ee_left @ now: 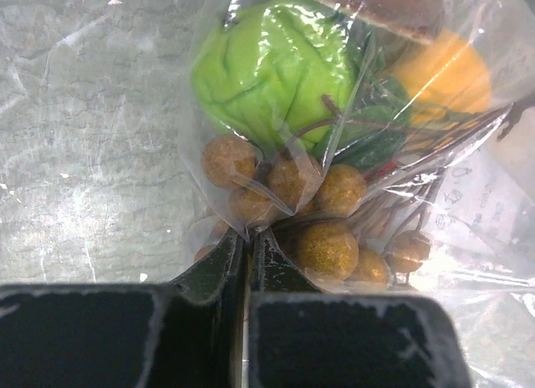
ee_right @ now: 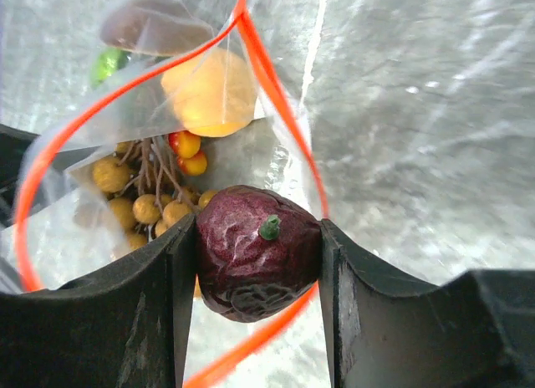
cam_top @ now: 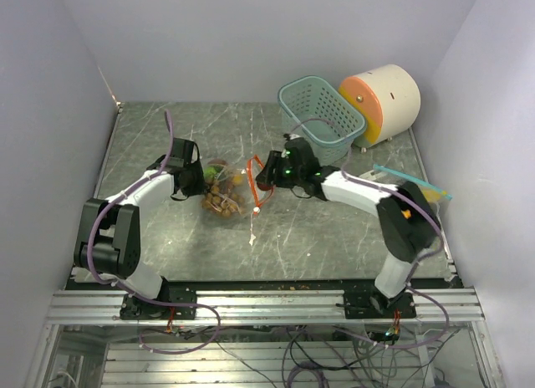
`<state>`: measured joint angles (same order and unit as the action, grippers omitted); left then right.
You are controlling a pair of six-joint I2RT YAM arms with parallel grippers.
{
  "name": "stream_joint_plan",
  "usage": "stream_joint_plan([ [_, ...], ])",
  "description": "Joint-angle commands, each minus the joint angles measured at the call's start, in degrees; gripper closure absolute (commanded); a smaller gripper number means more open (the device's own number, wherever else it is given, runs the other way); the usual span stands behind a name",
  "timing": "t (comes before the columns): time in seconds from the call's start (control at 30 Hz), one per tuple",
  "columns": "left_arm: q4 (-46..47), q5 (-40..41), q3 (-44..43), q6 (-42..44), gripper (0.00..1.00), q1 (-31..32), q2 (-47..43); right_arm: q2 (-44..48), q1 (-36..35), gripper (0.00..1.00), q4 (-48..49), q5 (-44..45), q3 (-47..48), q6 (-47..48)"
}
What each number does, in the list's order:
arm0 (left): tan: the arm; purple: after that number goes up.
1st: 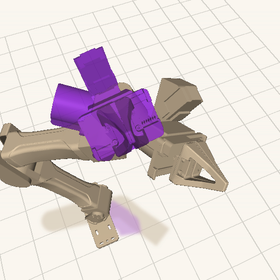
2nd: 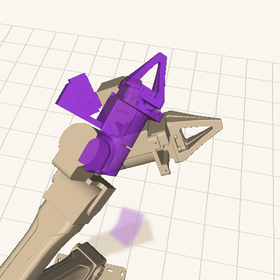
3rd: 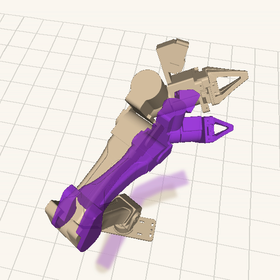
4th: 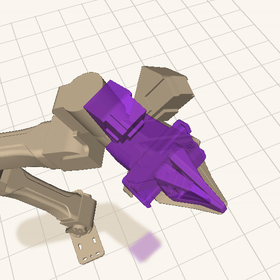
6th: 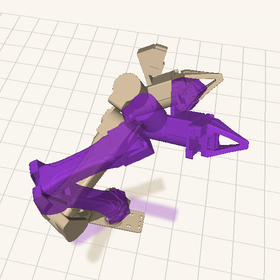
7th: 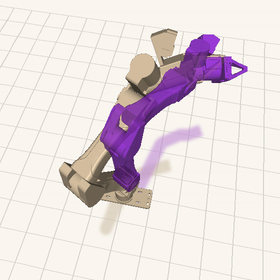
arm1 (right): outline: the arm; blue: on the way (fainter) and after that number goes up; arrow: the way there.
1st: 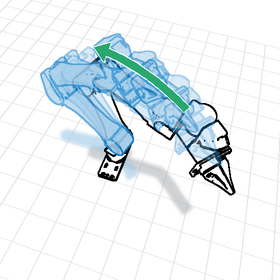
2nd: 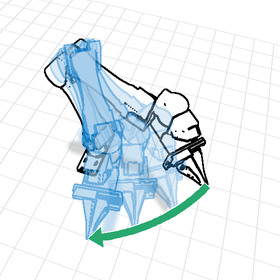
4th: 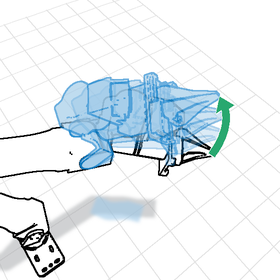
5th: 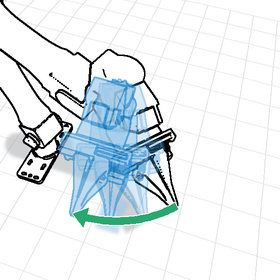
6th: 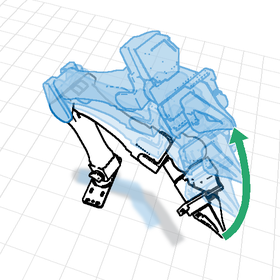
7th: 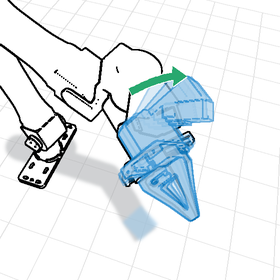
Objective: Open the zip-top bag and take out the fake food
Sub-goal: Pick up the fake fruit from the zipper food storage bag, then place the fake fruit in the bin.
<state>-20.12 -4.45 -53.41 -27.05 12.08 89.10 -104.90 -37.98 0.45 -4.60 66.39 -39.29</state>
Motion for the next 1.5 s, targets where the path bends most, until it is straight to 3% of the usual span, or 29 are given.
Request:
stream_joint_plan([
  [0.0, 0.44, 0.59, 0.67, -0.64, 0.93, -0.39, 0.31, 10.34, 4.54, 0.87, 2.49, -0.74, -7.15, -1.31],
  [0.1, 0.33, 1.07, 0.52, -0.38, 0.93, -0.39, 0.13, 16.44, 8.57, 0.88, 1.84, -1.02, -8.43, -0.62],
  [0.23, 0.47, 1.03, 1.0, -0.4, 0.93, -0.36, -0.7, 18.2, 15.33, 0.91, -2.5, 0.04, -2.92, 1.29],
  [0.4, 0.76, 0.22, 2.04, -0.25, 0.93, -0.39, -1.3, 11.77, 22.76, 0.92, -7.88, -0.13, 9.68, 3.95],
  [0.63, 0.73, 0.21, 2.1, 0.05, 0.93, -0.39, -1.57, 1.93, 26.18, 0.91, -12.85, 1.73, 23.25, 7.64],
  [0.77, 0.23, 0.14, 1.41, 0.54, 0.93, -0.39, -1.29, -0.46, 26.36, 0.81, -16.02, 3.86, 26.1, 10.44],
  [0.93, 0.71, 0.14, 1.56, 0.6, 0.93, -0.39, -0.79, 1.21, 26.32, 0.41, -15.83, 4.67, 25.47, 14.34],
  [1.03, 0.89, -0.09, 1.11, 0.33, 0.93, -0.39, -0.1, 2.97, 26.09, 0.29, -17.32, 5.27, 25.93, 16.97],
  [1.27, 0.16, 0.57, 0.93, 0.92, 0.93, -0.39, -0.55, 8.7, 23.95, 0.22, -17.56, 7.29, 21.49, 19.56],
  [1.47, 2.23, 1.41, 2.64, 0.59, 0.93, -0.39, -2.55, 10.12, 11.04, 0.35, -19.75, 14.35, 19.69, 28.96],
])
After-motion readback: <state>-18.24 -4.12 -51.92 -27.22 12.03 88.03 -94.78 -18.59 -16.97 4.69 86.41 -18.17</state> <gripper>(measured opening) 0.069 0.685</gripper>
